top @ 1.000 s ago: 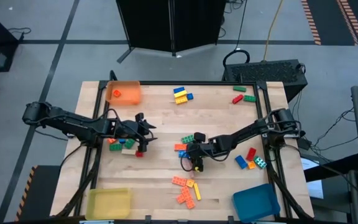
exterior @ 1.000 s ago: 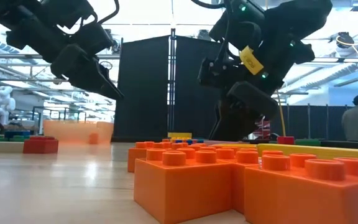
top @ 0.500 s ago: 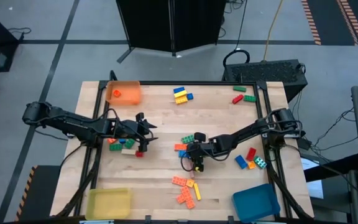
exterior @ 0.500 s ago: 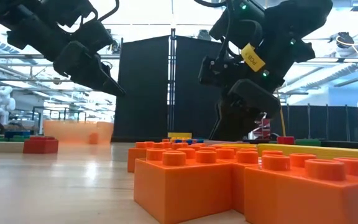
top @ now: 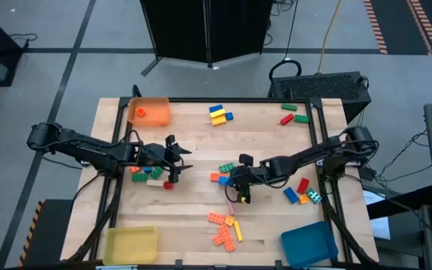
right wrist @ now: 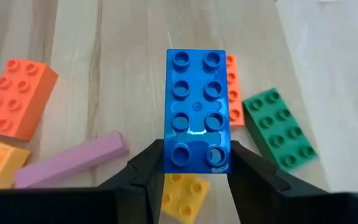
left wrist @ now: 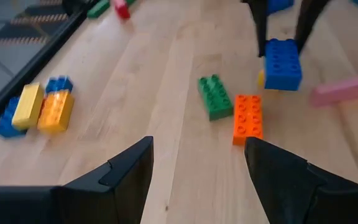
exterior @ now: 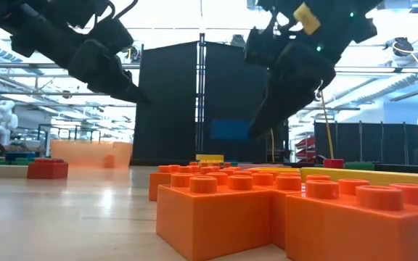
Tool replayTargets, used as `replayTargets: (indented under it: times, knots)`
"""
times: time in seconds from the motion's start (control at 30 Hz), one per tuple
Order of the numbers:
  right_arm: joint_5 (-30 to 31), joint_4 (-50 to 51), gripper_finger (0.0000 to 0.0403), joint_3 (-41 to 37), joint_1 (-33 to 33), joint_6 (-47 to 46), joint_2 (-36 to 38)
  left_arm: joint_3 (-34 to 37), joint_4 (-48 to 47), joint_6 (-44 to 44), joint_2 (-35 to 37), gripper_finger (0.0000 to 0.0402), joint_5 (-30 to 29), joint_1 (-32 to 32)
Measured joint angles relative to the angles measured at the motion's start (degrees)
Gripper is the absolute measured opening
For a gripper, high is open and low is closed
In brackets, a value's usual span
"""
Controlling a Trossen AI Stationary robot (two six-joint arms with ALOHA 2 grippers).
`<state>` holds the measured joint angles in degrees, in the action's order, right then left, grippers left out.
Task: Sort blocks by size
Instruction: Put the blue 8 stud game piece into the blue bin
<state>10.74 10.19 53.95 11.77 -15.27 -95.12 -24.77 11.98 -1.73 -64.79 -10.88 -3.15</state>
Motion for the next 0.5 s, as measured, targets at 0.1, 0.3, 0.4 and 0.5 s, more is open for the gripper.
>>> replayTargets:
  times: [0.1, 0.3, 0.4, 0.5]
  knots:
    - [0.02, 3.18, 0.0135, 0.00, 0.28, -0.63, 2.64, 0.00, 2.93, -0.54, -0.01, 0.0254, 1.12, -0.36]
    - [-0.02, 11.20, 0.0135, 0.07, 1.88, -3.30, 8.15, 0.02, 8.36, -2.28, -0.02, 0.0254, 2.50, -1.21]
    - [0.00, 16.61, 0.0135, 0.07, 3.11, -6.51, 10.66, 0.02, 9.53, -3.12, -0.07, 0.0254, 3.50, -1.16]
    - [0.22, 20.90, 0.0135, 0.07, 4.64, -9.23, 12.84, 0.02, 11.04, -3.28, -0.13, 0.0254, 3.66, -1.16]
